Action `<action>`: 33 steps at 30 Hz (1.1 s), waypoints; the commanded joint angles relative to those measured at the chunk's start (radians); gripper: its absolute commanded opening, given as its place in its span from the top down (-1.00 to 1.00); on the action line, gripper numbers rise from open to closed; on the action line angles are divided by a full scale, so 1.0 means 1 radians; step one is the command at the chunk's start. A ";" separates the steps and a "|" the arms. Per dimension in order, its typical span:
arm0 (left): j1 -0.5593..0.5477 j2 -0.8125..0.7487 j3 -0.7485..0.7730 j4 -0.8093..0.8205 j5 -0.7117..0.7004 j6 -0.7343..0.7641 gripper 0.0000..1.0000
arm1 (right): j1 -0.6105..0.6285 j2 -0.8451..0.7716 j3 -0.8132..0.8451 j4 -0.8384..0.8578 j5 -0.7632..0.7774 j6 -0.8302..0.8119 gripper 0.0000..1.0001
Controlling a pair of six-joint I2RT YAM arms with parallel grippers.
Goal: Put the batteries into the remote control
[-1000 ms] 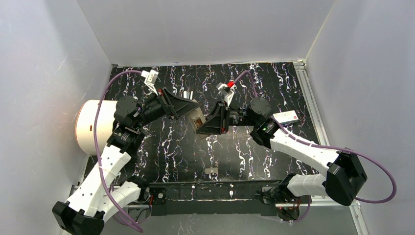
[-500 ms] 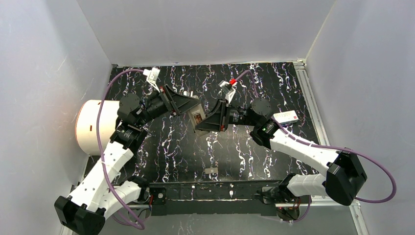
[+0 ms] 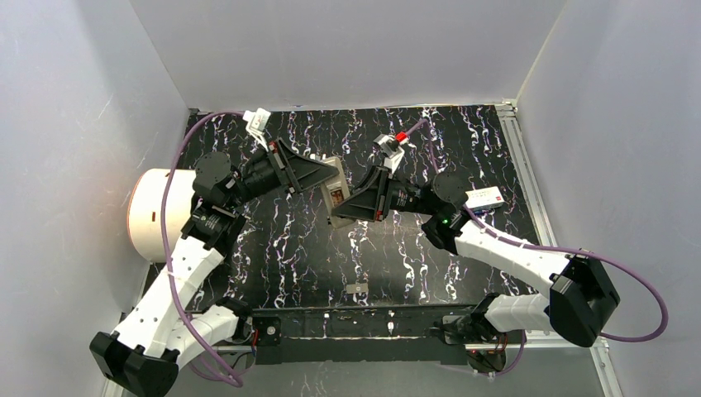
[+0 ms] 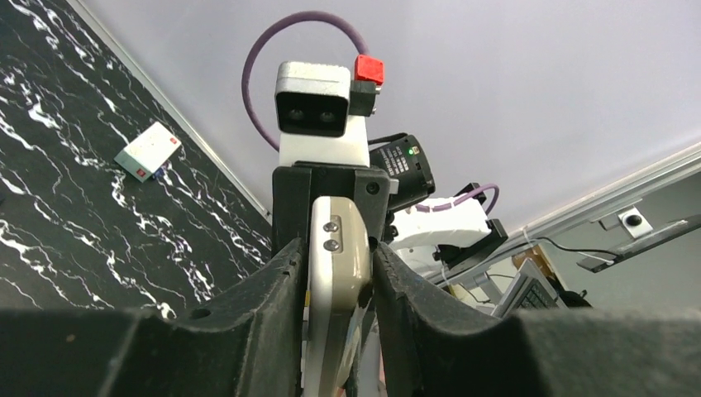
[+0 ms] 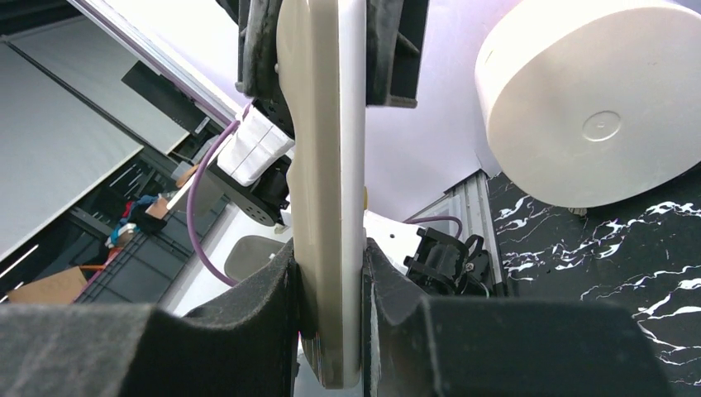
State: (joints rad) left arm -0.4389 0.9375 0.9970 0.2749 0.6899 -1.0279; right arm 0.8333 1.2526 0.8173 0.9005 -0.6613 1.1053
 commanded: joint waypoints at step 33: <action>0.003 -0.276 -0.084 -0.473 -0.474 0.634 1.00 | -0.011 0.116 0.308 -1.176 0.773 -0.342 -0.19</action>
State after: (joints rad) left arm -0.4397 0.6853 0.9207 -0.2020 0.2424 -0.4702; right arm 0.8249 1.2438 1.0847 0.0418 -0.1024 0.7231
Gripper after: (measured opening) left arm 0.241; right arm 0.607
